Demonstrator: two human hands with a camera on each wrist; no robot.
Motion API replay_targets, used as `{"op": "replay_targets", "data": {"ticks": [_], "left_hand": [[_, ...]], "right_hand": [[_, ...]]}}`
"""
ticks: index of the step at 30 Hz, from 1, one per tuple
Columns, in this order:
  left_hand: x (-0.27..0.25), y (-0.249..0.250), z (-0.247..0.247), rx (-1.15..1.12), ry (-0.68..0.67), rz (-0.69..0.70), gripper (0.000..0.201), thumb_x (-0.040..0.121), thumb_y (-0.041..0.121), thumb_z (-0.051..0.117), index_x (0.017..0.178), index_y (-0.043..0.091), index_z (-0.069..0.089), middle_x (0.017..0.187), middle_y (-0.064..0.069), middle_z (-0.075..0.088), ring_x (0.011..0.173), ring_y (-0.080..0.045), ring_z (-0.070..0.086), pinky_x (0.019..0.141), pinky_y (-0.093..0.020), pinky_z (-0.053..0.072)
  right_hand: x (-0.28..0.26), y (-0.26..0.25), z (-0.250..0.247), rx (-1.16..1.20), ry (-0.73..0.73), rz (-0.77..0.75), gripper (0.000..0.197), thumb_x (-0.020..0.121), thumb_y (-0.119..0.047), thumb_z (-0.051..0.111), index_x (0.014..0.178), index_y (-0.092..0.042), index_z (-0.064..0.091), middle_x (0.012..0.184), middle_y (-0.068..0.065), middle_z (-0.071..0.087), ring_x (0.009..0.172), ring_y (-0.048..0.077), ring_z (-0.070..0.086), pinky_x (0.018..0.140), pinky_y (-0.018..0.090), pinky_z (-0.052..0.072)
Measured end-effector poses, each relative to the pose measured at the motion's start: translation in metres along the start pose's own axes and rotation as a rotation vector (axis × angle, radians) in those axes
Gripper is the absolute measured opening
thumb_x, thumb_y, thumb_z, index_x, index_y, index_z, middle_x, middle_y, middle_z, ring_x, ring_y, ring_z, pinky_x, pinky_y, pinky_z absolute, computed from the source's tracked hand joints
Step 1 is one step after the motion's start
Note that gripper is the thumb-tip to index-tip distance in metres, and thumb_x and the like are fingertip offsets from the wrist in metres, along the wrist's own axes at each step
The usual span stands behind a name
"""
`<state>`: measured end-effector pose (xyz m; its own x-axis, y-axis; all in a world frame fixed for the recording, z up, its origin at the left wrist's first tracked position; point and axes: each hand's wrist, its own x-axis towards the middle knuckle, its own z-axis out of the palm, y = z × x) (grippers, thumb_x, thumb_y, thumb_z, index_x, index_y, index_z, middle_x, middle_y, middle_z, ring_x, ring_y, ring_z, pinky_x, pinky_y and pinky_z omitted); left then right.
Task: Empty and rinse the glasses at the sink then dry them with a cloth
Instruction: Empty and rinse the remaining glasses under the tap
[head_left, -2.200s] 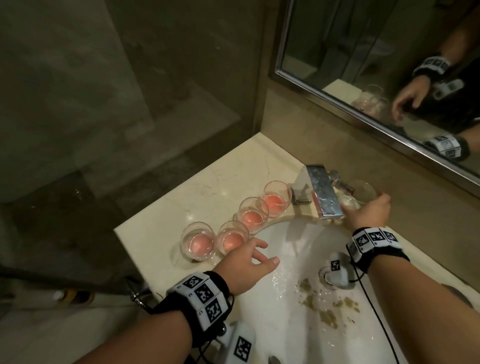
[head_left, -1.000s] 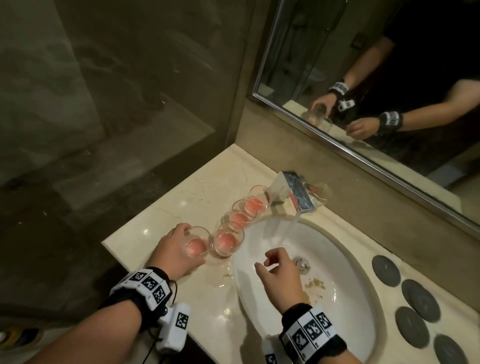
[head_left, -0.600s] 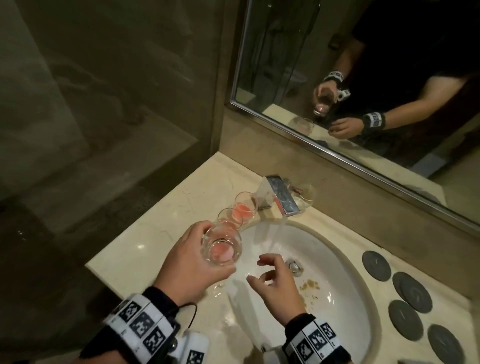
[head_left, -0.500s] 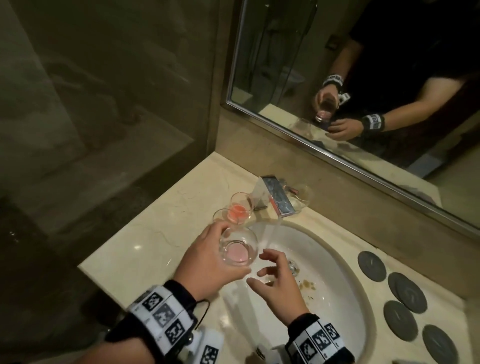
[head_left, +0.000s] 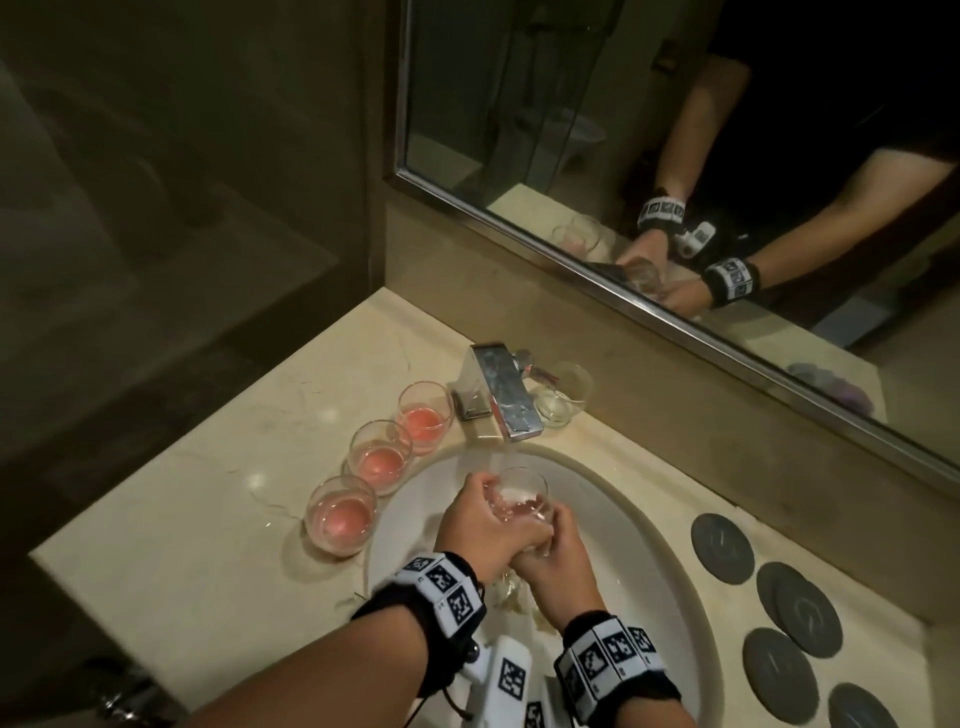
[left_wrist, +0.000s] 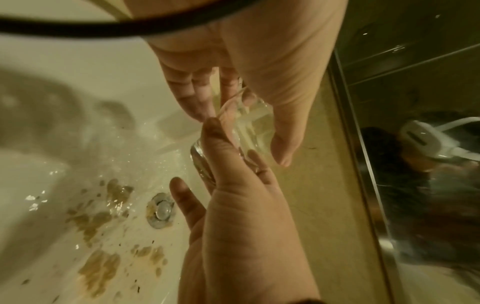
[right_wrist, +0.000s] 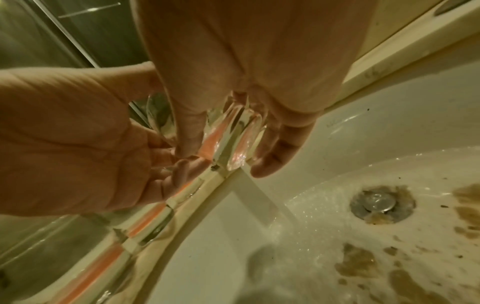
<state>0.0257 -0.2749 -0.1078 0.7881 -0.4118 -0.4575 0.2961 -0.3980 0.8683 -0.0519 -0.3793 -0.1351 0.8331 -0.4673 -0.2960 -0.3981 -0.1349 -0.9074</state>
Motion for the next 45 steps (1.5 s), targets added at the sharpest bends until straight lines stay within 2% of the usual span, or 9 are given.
{"op": "replay_targets", "data": {"ticks": [4, 8, 13, 18, 21, 25, 37, 42, 45], "left_hand": [[0.029, -0.012, 0.008, -0.064, 0.004, -0.090, 0.067, 0.069, 0.035, 0.086, 0.121, 0.025, 0.045, 0.111, 0.009, 0.057, 0.091, -0.004, 0.058, 0.062, -0.010, 0.043], [0.058, -0.032, 0.009, -0.094, -0.019, -0.171, 0.070, 0.059, 0.048, 0.087, 0.115, 0.029, 0.049, 0.112, 0.013, 0.061, 0.101, -0.010, 0.061, 0.095, -0.034, 0.051], [0.070, -0.048, 0.009, -0.173, -0.063, -0.255, 0.076, 0.049, 0.055, 0.085, 0.112, 0.030, 0.051, 0.114, 0.011, 0.063, 0.103, -0.013, 0.064, 0.094, -0.038, 0.053], [0.068, -0.054, 0.018, -0.309, -0.079, -0.263, 0.084, 0.049, 0.053, 0.089, 0.121, 0.027, 0.055, 0.110, 0.005, 0.070, 0.097, -0.016, 0.069, 0.091, -0.038, 0.055], [0.065, -0.051, 0.020, -0.345, -0.083, -0.247, 0.077, 0.049, 0.057, 0.089, 0.113, 0.031, 0.057, 0.111, 0.003, 0.066, 0.093, -0.016, 0.067, 0.078, -0.030, 0.055], [0.068, -0.052, 0.023, -0.475, -0.133, -0.261, 0.079, 0.058, 0.037, 0.090, 0.125, 0.023, 0.050, 0.119, 0.000, 0.064, 0.107, -0.022, 0.064, 0.088, -0.034, 0.055], [0.076, -0.060, 0.033, -0.512, -0.116, -0.174, 0.061, 0.067, 0.024, 0.088, 0.117, 0.034, 0.054, 0.125, 0.001, 0.063, 0.110, -0.022, 0.064, 0.083, -0.032, 0.053], [0.076, -0.063, 0.030, -0.438, -0.053, -0.141, 0.085, 0.045, 0.053, 0.088, 0.122, 0.041, 0.052, 0.125, 0.003, 0.060, 0.102, -0.018, 0.066, 0.074, -0.028, 0.053], [0.076, -0.061, 0.026, -0.468, -0.128, -0.139, 0.065, 0.064, 0.037, 0.087, 0.118, 0.043, 0.051, 0.121, 0.005, 0.062, 0.105, -0.018, 0.064, 0.074, -0.027, 0.052]], "right_hand": [[0.034, 0.021, 0.000, -0.001, -0.015, 0.025, 0.055, 0.070, -0.012, 0.080, 0.115, -0.026, 0.051, 0.103, -0.005, 0.068, 0.089, 0.009, 0.068, 0.074, 0.031, 0.058], [0.054, 0.043, 0.001, 0.060, -0.054, 0.080, 0.051, 0.071, -0.017, 0.082, 0.111, -0.030, 0.054, 0.106, -0.005, 0.068, 0.089, 0.012, 0.069, 0.076, 0.039, 0.059], [0.061, 0.058, -0.004, 0.092, -0.127, 0.135, 0.036, 0.074, -0.014, 0.081, 0.104, -0.017, 0.061, 0.100, 0.010, 0.068, 0.095, 0.036, 0.065, 0.081, 0.051, 0.057], [0.054, 0.058, -0.009, 0.506, -0.171, 0.275, 0.048, 0.083, -0.021, 0.068, 0.128, -0.013, 0.053, 0.110, 0.020, 0.064, 0.090, 0.033, 0.068, 0.069, 0.040, 0.058], [0.056, 0.057, -0.010, 0.736, -0.138, 0.351, 0.044, 0.090, -0.029, 0.059, 0.124, -0.002, 0.051, 0.104, 0.022, 0.063, 0.083, 0.030, 0.064, 0.067, 0.042, 0.055], [0.059, 0.048, -0.015, 0.892, -0.217, 0.381, 0.040, 0.094, -0.037, 0.047, 0.104, -0.003, 0.065, 0.086, 0.016, 0.066, 0.063, 0.022, 0.063, 0.051, 0.030, 0.054], [0.079, 0.058, -0.015, 0.863, -0.142, 0.479, 0.054, 0.090, -0.058, 0.048, 0.097, -0.007, 0.066, 0.073, 0.007, 0.059, 0.042, 0.012, 0.051, 0.040, 0.020, 0.046], [0.082, 0.053, -0.010, 0.874, -0.103, 0.510, 0.038, 0.083, -0.038, 0.056, 0.097, -0.004, 0.064, 0.066, 0.007, 0.063, 0.042, 0.014, 0.056, 0.040, 0.020, 0.048], [0.081, 0.056, -0.008, 0.845, -0.115, 0.521, 0.051, 0.091, -0.053, 0.050, 0.097, -0.007, 0.070, 0.064, 0.005, 0.063, 0.038, 0.011, 0.052, 0.038, 0.019, 0.046]]}}
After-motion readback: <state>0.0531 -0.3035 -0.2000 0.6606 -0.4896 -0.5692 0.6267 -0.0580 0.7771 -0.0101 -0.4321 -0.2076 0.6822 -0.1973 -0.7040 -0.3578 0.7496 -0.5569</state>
